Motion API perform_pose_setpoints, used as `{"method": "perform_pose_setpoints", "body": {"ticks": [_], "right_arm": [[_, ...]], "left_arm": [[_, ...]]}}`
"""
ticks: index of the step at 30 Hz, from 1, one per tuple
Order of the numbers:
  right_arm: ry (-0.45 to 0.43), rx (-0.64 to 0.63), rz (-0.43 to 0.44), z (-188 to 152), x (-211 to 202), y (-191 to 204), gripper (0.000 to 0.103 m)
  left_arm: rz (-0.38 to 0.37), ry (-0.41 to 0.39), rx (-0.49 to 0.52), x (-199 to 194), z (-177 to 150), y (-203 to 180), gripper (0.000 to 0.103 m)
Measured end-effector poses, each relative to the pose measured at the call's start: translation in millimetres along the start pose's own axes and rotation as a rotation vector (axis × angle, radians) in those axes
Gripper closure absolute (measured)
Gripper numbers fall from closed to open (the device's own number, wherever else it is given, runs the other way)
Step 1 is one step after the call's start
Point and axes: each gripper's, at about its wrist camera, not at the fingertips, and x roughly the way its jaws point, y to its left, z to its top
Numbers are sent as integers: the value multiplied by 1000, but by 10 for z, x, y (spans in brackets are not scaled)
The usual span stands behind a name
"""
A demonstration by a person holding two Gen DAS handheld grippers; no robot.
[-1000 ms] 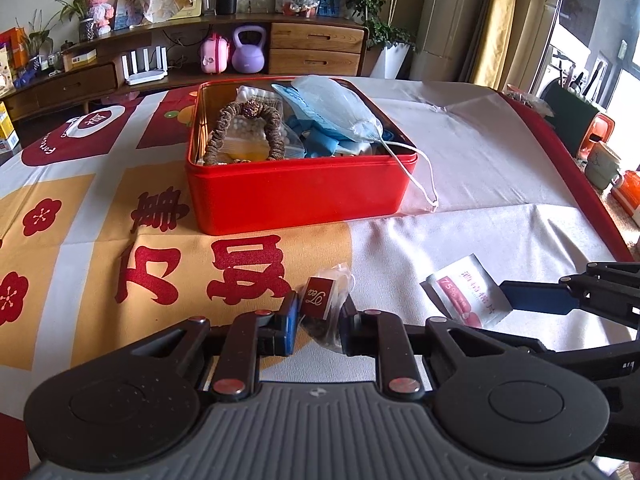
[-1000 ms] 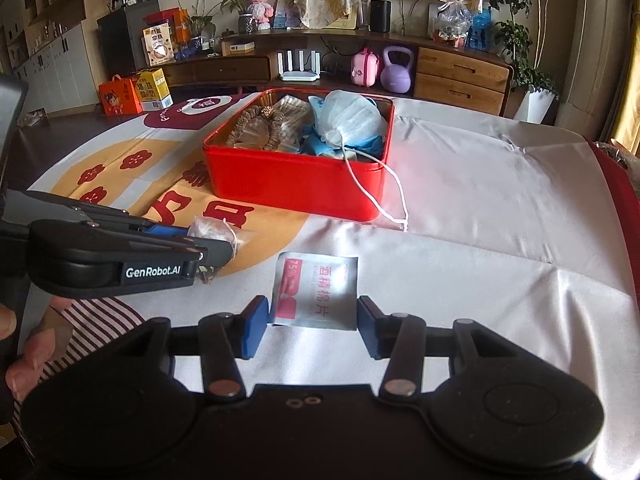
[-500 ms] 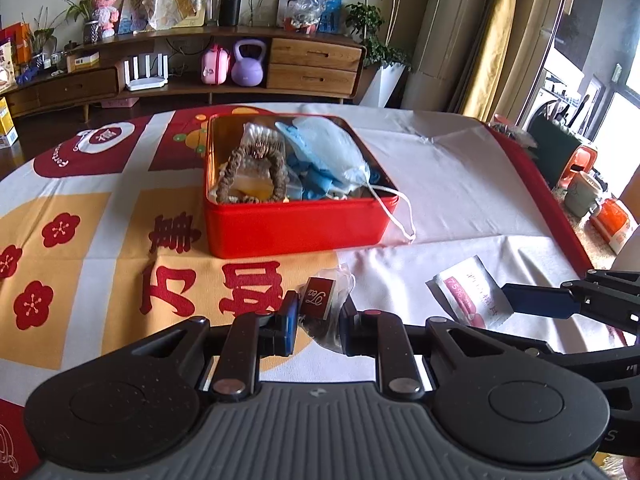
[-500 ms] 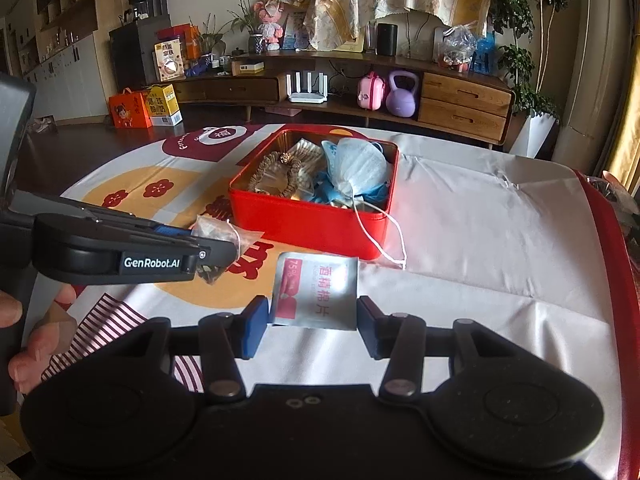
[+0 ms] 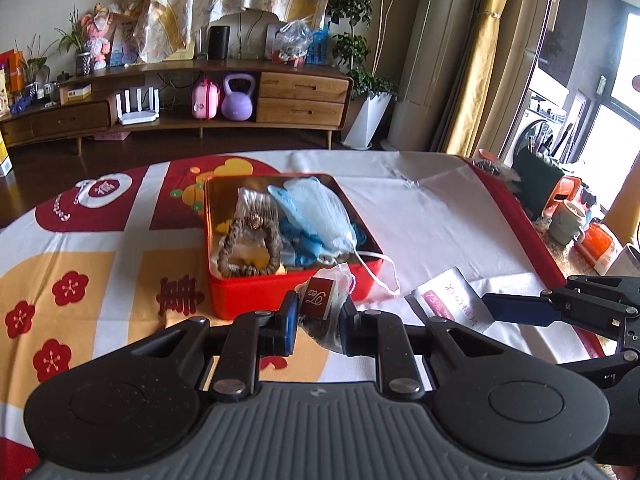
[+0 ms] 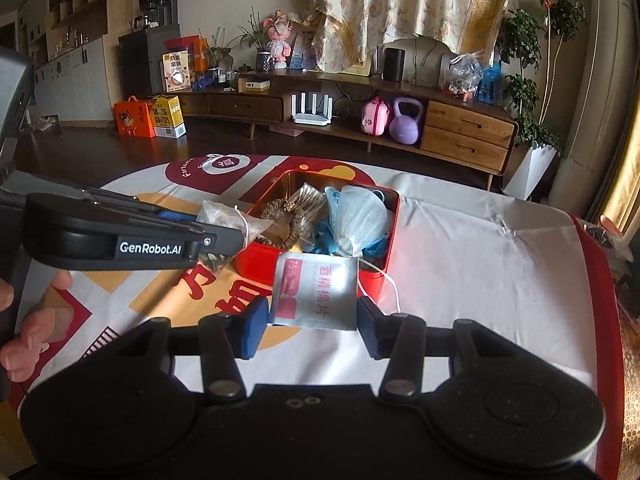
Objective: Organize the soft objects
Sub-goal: 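Lift the bead bag and wipe packet and carry both over the red tin, then lower both items into the red tin and open both grippers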
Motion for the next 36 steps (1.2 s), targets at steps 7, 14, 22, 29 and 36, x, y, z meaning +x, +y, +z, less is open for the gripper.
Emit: {"method": "perform_pose_setpoints", "body": {"ticks": [7,14,22,29,36], "right_arm": [[-15,-13,-7,214,124,-62,56],[-19,-13,-16,385,335,-149,56],[-12,-39,-27,507,610,-242,56],[-1,-42,-35,588,859,-302,56],[24,-34,-38,648,1178,-386,55]], "left_arm": [[9,-37,16,37,240,51,83],[19,-47,6,208,475,144,83],[49,-34,5,526,663,258,83],[80,-12,-2,813,782,398,83],[95,26,-2,1152,838,462,83]]}}
